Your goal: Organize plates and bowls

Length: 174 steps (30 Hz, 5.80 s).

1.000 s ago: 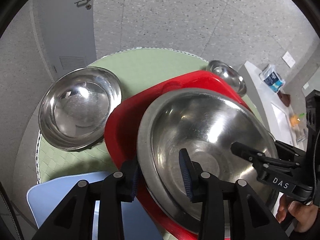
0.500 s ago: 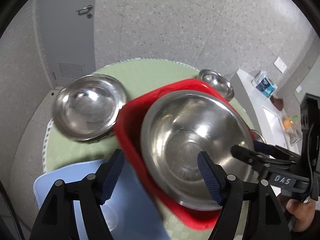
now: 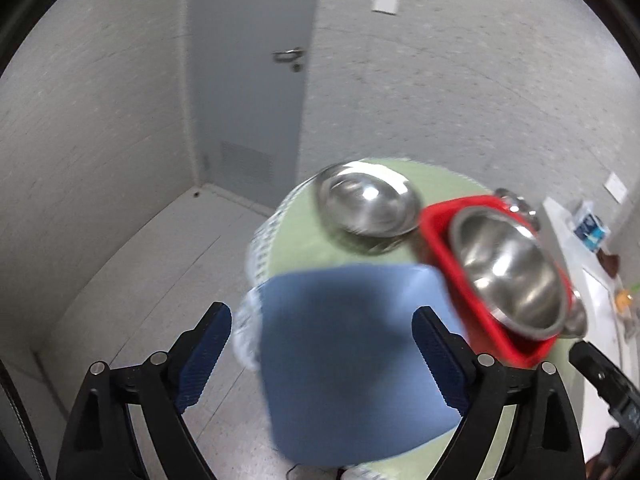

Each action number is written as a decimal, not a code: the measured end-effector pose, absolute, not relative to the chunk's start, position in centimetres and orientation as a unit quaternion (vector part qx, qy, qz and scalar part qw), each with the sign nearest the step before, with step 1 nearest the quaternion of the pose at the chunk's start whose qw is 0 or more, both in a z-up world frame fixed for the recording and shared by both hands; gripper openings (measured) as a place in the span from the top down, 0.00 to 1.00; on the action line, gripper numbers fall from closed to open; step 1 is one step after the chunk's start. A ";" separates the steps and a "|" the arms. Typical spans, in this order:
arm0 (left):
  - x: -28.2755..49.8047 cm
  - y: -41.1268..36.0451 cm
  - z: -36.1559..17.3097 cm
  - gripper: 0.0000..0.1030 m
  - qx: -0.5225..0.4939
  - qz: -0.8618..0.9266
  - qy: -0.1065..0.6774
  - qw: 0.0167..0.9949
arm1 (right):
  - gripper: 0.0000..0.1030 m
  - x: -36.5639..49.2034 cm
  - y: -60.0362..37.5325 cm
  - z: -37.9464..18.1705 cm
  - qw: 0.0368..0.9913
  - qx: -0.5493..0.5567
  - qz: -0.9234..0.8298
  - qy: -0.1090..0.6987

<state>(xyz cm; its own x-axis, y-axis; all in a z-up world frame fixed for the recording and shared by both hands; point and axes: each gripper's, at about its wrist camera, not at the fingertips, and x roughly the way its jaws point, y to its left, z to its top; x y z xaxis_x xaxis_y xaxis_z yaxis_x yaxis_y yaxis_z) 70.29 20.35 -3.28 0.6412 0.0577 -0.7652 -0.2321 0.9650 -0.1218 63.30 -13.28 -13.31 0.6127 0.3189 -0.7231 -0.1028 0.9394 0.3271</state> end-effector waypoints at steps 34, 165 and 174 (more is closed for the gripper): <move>66.0 22.6 -6.2 0.83 -0.159 0.043 0.456 0.875 | 0.70 62.4 -2.9 -17.7 0.858 0.053 0.206 0.468; 92.5 20.1 -8.7 0.86 -0.163 0.019 0.488 0.857 | 0.71 90.3 0.4 -16.7 0.782 0.027 0.242 0.573; 92.6 22.7 -11.6 0.85 -0.173 0.010 0.518 0.838 | 0.71 89.6 3.9 -18.4 0.783 -0.041 0.214 0.583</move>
<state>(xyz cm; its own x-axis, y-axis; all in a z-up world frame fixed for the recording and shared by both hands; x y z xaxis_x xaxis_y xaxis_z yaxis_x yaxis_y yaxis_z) 92.64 22.73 -11.61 0.4641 -0.1613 -0.8710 -0.1964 0.9401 -0.2788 89.62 3.92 -18.42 0.2292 0.2872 -0.9301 -0.3826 0.9052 0.1852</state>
